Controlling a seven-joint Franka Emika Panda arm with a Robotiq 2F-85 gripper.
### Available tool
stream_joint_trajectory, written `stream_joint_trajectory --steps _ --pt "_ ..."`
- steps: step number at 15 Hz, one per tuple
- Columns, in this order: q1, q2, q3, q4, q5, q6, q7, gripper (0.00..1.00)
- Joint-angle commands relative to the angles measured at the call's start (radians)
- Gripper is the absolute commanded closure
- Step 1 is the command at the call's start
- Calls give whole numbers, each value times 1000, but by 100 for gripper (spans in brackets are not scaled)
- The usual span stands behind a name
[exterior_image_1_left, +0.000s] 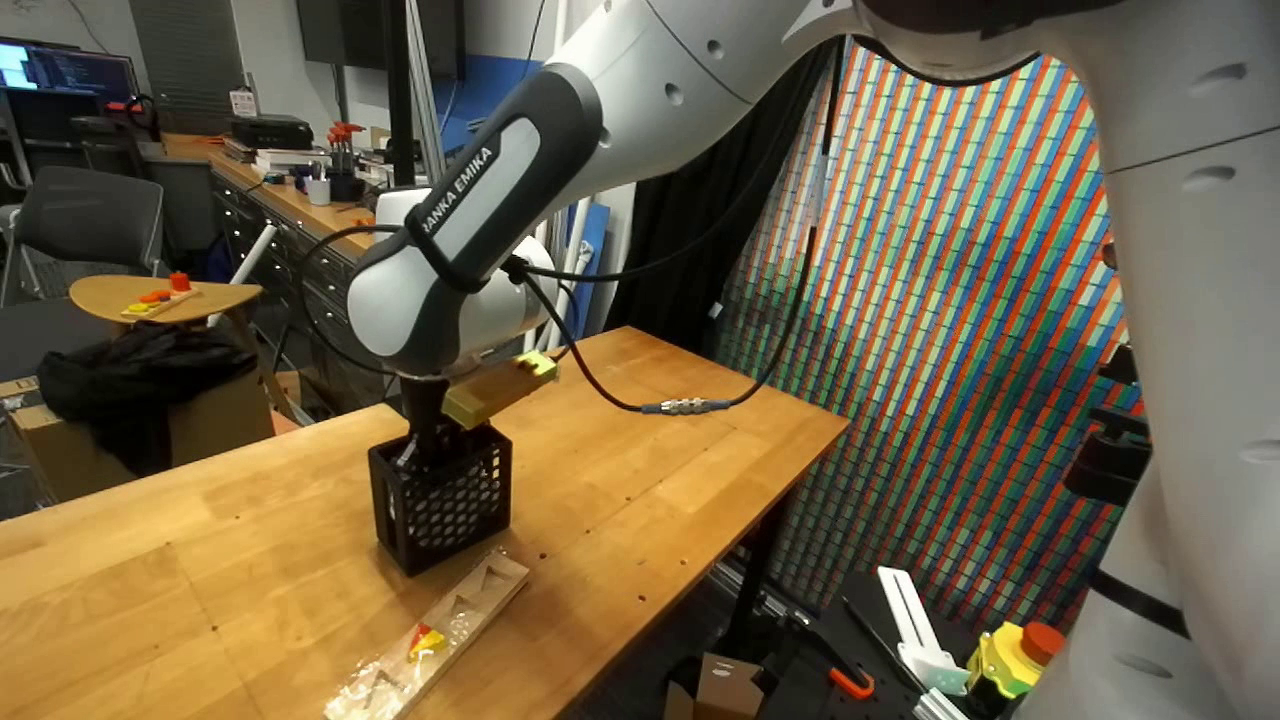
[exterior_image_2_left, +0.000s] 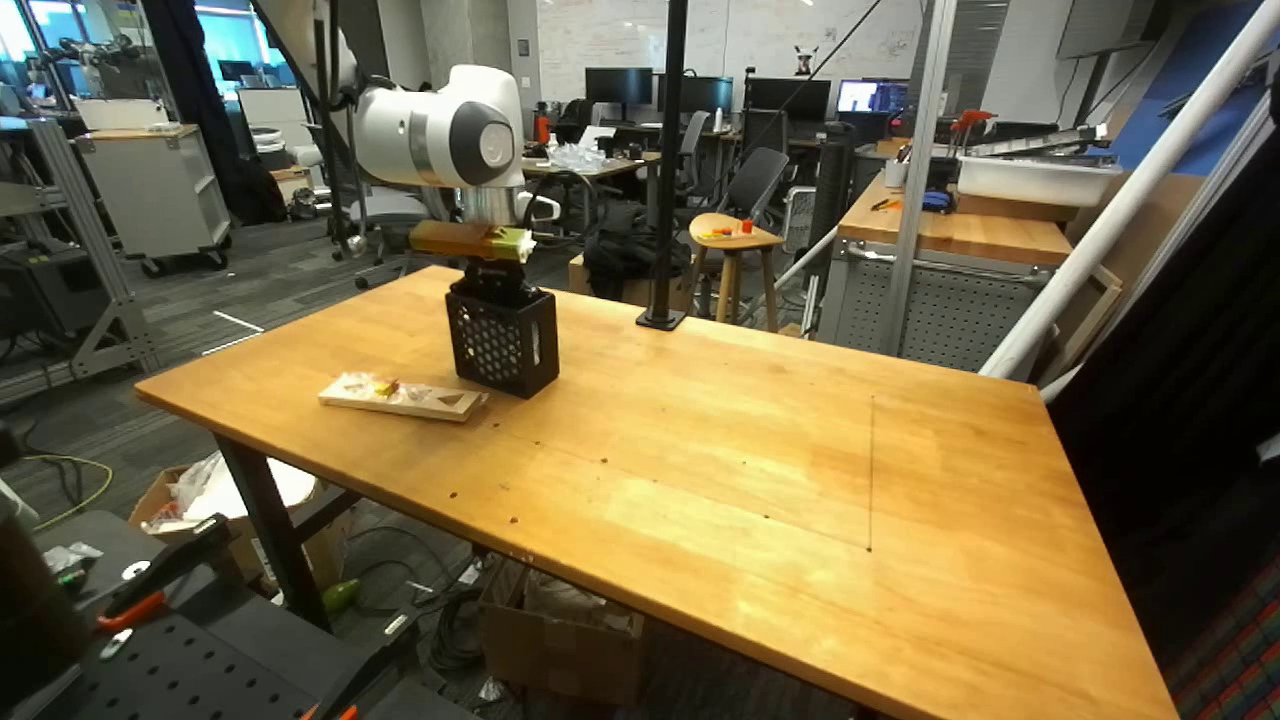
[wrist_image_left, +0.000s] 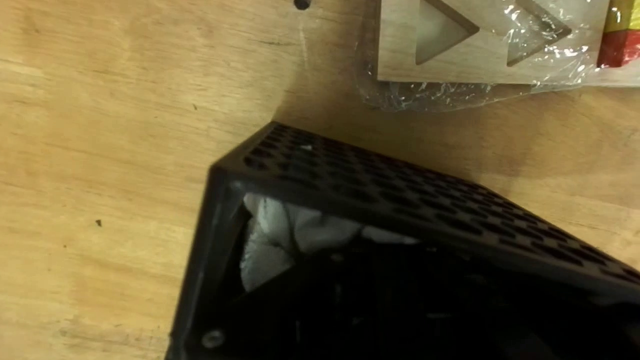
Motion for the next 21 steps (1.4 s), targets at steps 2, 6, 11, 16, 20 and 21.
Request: stream_joint_trajectory --steps 2,6,11,16,20,21 --pt "-4 27 16 37 58 6 -15 99" --pt "10 -18 8 28 46 -16 6 99" --pt "35 -124 28 19 42 -9 23 99" --pt "52 -299 25 -62 41 -29 67 98" --pt "48 -299 26 -45 38 -26 57 89" --pt "48 -303 26 -47 38 -28 57 82"
